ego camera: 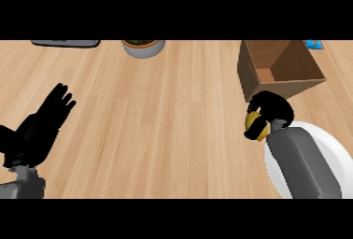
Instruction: Pick the lemon from the plate and place it in the cardboard box
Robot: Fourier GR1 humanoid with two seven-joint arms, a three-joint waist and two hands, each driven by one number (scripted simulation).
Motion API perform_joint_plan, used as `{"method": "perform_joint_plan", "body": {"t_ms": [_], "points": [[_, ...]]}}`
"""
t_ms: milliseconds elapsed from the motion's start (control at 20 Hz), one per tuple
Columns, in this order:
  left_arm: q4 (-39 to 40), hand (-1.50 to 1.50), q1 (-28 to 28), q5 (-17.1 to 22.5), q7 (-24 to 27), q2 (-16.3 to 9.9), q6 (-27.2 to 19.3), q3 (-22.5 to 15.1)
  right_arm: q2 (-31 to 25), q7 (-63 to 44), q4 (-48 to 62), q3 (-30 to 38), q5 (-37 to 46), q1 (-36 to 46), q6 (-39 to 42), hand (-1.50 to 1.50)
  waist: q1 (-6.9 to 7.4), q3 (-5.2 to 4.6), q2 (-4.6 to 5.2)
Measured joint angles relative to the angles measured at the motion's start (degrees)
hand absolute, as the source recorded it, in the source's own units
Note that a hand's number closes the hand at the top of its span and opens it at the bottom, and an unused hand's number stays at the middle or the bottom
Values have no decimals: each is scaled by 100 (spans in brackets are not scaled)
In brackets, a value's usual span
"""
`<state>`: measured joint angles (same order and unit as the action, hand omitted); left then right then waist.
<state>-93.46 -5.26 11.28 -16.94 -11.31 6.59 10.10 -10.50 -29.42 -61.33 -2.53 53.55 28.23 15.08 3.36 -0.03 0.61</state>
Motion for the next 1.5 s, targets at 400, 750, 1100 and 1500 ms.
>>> {"method": "perform_joint_plan", "body": {"t_ms": [400,750,1100,1500], "points": [[84,0,-209,-56,14,61,16,-133,898,-1458,1586,-648,47,2029,-852,150,235,5,61],[131,0,-167,-16,41,5,51,-36,1022,-1846,2356,-1312,-191,3299,-1632,150,134,2,26],[30,0,-68,3,-31,-25,1,51,1039,-2571,2419,-1726,-13,4458,-2109,150,-3,-3,-21],[-57,0,102,20,-31,-39,-24,145,859,-3124,2544,-1574,582,5212,-2255,150,-201,-3,-58]]}}
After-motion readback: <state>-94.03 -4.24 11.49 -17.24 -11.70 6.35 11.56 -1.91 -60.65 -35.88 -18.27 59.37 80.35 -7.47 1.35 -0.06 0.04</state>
